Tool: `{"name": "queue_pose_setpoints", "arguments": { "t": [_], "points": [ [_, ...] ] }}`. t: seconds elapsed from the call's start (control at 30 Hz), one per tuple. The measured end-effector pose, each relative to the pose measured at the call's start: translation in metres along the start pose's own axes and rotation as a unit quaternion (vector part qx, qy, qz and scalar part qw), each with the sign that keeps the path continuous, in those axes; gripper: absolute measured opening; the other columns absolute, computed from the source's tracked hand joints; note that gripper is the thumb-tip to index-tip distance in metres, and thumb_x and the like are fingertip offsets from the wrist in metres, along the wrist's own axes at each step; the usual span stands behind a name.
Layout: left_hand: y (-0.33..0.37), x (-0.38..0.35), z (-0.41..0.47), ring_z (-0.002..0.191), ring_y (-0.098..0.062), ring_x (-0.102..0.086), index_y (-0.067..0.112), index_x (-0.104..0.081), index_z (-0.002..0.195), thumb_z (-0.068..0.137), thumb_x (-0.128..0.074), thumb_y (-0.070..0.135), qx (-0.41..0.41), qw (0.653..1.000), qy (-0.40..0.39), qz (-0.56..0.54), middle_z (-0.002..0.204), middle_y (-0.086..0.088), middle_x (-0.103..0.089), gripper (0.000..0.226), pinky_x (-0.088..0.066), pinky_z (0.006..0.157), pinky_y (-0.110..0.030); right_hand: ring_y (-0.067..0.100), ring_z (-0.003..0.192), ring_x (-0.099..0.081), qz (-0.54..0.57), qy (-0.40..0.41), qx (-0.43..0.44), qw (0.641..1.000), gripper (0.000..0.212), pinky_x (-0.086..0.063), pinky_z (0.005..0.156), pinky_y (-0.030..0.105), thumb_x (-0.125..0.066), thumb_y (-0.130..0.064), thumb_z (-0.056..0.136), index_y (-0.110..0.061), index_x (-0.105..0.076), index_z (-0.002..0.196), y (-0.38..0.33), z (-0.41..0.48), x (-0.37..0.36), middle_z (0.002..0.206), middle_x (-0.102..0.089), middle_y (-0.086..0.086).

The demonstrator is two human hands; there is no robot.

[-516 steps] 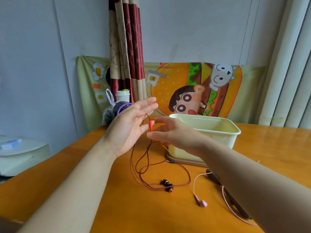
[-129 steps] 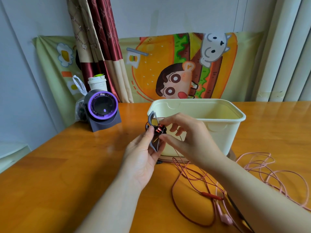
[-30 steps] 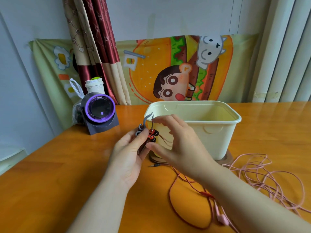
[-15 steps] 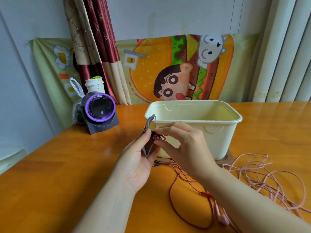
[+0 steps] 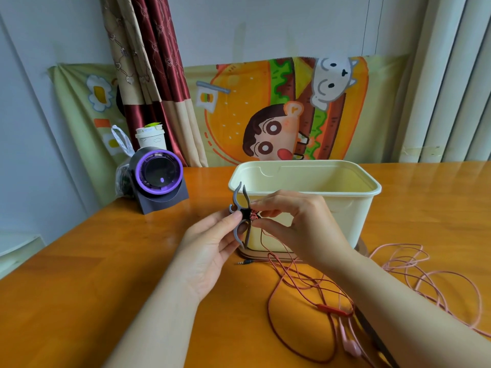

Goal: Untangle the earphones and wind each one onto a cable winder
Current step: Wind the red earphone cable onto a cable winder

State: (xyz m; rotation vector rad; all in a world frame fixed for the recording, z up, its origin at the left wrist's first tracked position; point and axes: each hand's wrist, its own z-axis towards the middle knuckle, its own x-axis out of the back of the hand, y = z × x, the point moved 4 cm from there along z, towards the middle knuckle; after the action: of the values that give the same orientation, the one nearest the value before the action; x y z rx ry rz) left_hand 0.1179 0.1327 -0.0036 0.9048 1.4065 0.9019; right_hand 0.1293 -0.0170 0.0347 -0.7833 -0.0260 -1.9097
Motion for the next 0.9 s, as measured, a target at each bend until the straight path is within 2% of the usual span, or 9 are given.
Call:
{"name": "queue_pose_setpoints", "arguments": {
  "t": [0.07, 0.27, 0.4, 0.47, 0.57, 0.7, 0.8, 0.87, 0.9],
  "points": [
    [0.002, -0.001, -0.001, 0.088, -0.016, -0.069, 0.014, -0.073, 0.100, 0.071, -0.067, 0.021, -0.013, 1.000, -0.001, 0.024, 0.097, -0.008, -0.075, 0.031, -0.052, 0.080, -0.029, 0.005, 0.085, -0.063, 0.005, -0.009, -0.001, 1.000, 0.027, -0.051, 0.077, 0.013, -0.074, -0.019, 0.078, -0.011, -0.073, 0.103, 0.000, 0.000, 0.000, 0.095, -0.072, -0.002],
    [0.003, -0.002, -0.001, 0.084, -0.014, -0.071, 0.013, -0.073, 0.099, 0.071, -0.068, 0.022, -0.036, 0.998, 0.027, 0.036, 0.093, -0.007, -0.076, 0.029, -0.053, 0.076, -0.029, 0.005, 0.086, -0.063, 0.014, -0.013, -0.008, 1.000, 0.028, -0.050, 0.079, 0.011, -0.074, -0.020, 0.078, -0.012, -0.072, 0.106, -0.003, 0.001, 0.000, 0.095, -0.072, -0.004],
    [0.002, -0.002, -0.002, 0.089, -0.018, -0.070, 0.014, -0.074, 0.096, 0.071, -0.068, 0.022, -0.040, 0.998, 0.038, 0.020, 0.095, -0.009, -0.075, 0.027, -0.053, 0.079, -0.030, 0.002, 0.092, -0.059, 0.046, -0.012, -0.057, 0.997, 0.036, -0.049, 0.080, 0.012, -0.074, -0.025, 0.079, -0.023, -0.067, 0.114, -0.003, 0.001, 0.002, 0.097, -0.062, -0.023],
    [0.003, -0.002, -0.002, 0.091, -0.020, -0.070, 0.013, -0.074, 0.094, 0.069, -0.069, 0.022, -0.042, 0.998, 0.038, 0.015, 0.096, -0.011, -0.075, 0.027, -0.054, 0.079, -0.031, -0.001, 0.097, -0.058, 0.074, -0.024, -0.091, 0.993, 0.045, -0.049, 0.084, 0.015, -0.075, -0.029, 0.078, -0.026, -0.062, 0.122, -0.002, 0.000, 0.000, 0.104, -0.060, -0.025],
    [0.004, -0.004, -0.003, 0.090, -0.020, -0.070, 0.014, -0.074, 0.095, 0.069, -0.068, 0.024, -0.046, 0.998, 0.035, 0.013, 0.095, -0.010, -0.075, 0.028, -0.054, 0.078, -0.030, -0.001, 0.108, -0.055, 0.141, -0.077, -0.161, 0.974, 0.061, -0.046, 0.093, 0.019, -0.072, -0.029, 0.078, -0.029, -0.050, 0.134, 0.004, -0.003, -0.008, 0.117, -0.061, -0.019],
    [0.005, -0.004, -0.003, 0.086, -0.018, -0.069, 0.013, -0.074, 0.095, 0.070, -0.068, 0.023, -0.029, 0.999, 0.029, -0.025, 0.093, -0.009, -0.075, 0.028, -0.056, 0.076, -0.028, 0.005, 0.116, -0.054, 0.248, -0.163, -0.263, 0.918, 0.074, -0.045, 0.100, 0.029, -0.060, -0.028, 0.073, -0.032, -0.035, 0.142, 0.011, -0.010, -0.018, 0.121, -0.060, -0.009],
    [0.004, -0.006, -0.003, 0.090, -0.021, -0.070, 0.013, -0.073, 0.099, 0.070, -0.067, 0.022, -0.014, 0.998, 0.012, -0.055, 0.098, -0.012, -0.075, 0.030, -0.057, 0.076, -0.028, 0.016, 0.094, -0.066, 0.321, -0.157, -0.307, 0.882, 0.052, -0.052, 0.092, 0.033, -0.057, -0.012, 0.089, -0.026, -0.041, 0.136, 0.012, -0.010, -0.021, 0.111, -0.064, 0.007],
    [0.005, -0.008, -0.005, 0.087, -0.018, -0.072, 0.012, -0.072, 0.100, 0.072, -0.066, 0.021, -0.009, 0.998, 0.001, -0.068, 0.096, -0.011, -0.075, 0.029, -0.057, 0.070, -0.025, 0.016, 0.065, -0.059, 0.354, -0.148, -0.318, 0.867, 0.033, -0.053, 0.065, 0.026, -0.052, -0.009, 0.095, -0.018, -0.047, 0.126, 0.010, -0.010, -0.022, 0.095, -0.061, 0.009],
    [0.006, -0.008, -0.006, 0.083, -0.016, -0.073, 0.012, -0.072, 0.099, 0.073, -0.065, 0.020, -0.008, 0.997, -0.001, -0.077, 0.095, -0.009, -0.075, 0.028, -0.057, 0.066, -0.023, 0.012, 0.055, -0.050, 0.342, -0.147, -0.310, 0.875, 0.025, -0.044, 0.053, 0.020, -0.051, -0.013, 0.097, -0.015, -0.049, 0.121, 0.011, -0.010, -0.022, 0.083, -0.059, 0.004]
  ]
}}
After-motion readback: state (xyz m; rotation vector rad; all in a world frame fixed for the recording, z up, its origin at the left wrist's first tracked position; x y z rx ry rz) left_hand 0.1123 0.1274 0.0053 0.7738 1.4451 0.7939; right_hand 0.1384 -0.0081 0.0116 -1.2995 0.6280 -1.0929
